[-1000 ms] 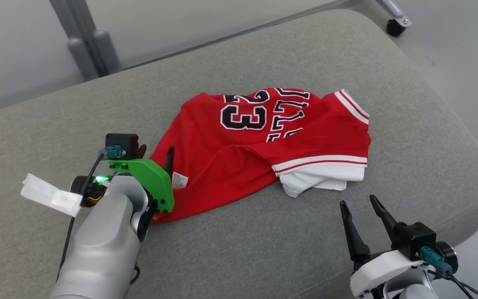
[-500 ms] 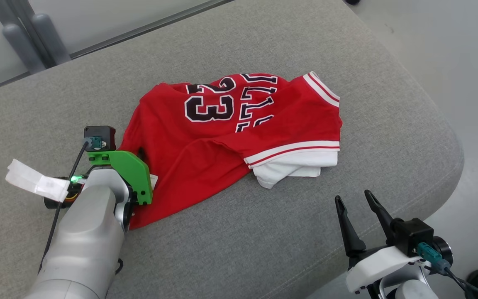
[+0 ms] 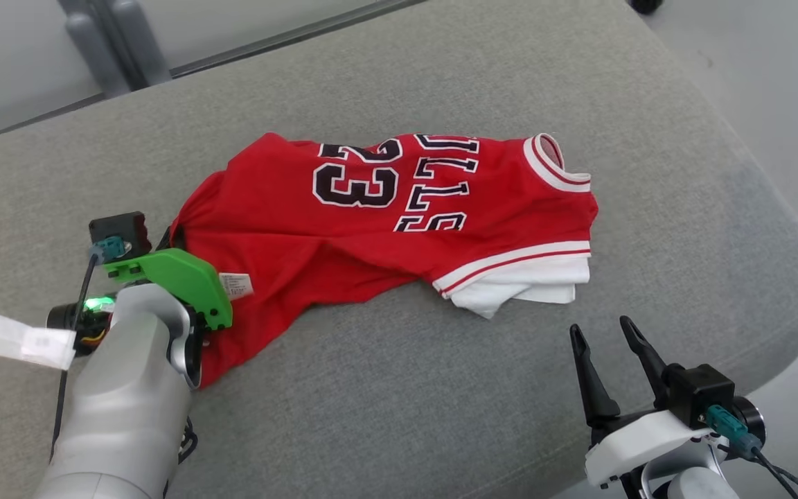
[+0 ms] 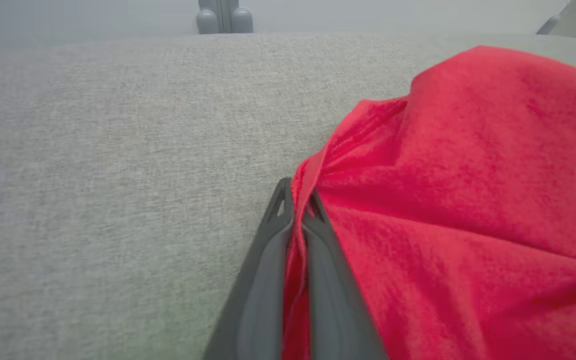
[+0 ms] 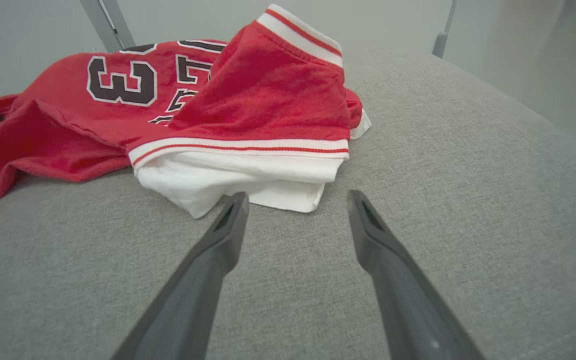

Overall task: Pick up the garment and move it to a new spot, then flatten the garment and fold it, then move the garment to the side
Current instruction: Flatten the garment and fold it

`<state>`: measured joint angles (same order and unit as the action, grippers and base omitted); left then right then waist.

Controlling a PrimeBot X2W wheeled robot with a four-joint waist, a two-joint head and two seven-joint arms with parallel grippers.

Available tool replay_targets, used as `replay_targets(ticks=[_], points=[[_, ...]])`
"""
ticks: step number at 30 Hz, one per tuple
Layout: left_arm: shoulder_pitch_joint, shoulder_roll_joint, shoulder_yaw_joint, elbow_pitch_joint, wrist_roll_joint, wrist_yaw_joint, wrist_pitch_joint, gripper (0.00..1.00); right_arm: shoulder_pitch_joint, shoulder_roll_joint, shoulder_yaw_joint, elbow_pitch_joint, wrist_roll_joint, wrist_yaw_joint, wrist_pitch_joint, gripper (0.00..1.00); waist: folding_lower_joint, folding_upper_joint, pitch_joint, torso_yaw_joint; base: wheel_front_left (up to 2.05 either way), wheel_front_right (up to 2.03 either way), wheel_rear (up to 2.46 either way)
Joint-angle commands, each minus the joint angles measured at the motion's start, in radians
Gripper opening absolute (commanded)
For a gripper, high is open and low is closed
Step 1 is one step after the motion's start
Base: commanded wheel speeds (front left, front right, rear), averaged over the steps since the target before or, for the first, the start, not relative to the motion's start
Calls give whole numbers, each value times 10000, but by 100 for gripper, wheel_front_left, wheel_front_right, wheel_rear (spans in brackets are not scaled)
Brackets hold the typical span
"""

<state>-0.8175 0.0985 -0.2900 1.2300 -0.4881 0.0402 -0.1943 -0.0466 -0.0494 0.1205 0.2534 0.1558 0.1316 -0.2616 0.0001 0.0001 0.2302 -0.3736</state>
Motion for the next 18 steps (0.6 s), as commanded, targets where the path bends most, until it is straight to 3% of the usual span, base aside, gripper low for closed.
replay_targets(ticks=[1,11,12,13,14,18], points=[[275,162,97,12,-75,47,-161,0,78,-19,2,-7,-90,-16,-46,100,-1,-1,-335,840,0,0,0],[1143,122,480,-260,-462,-94,-677,0,252,-25,49,63,-151,-16,16,100,-1,-1,-950,2111,0,0,0],[1202,121,477,-461,-415,-158,-706,9,263,-26,50,68,-136,-18,29,100,-1,-1,-1013,2176,0,0,0],[1257,141,464,-691,-331,-218,-724,87,264,-26,58,69,-127,-16,34,100,-1,-1,-1053,2209,0,0,0],[1315,187,527,-1144,-249,-209,-731,100,266,-26,51,72,-118,-16,37,100,-1,-1,-1105,2253,0,0,0],[1953,211,776,-2685,140,-27,-695,100,276,-26,79,85,-55,-18,82,100,-1,-1,-1267,2274,0,0,0]])
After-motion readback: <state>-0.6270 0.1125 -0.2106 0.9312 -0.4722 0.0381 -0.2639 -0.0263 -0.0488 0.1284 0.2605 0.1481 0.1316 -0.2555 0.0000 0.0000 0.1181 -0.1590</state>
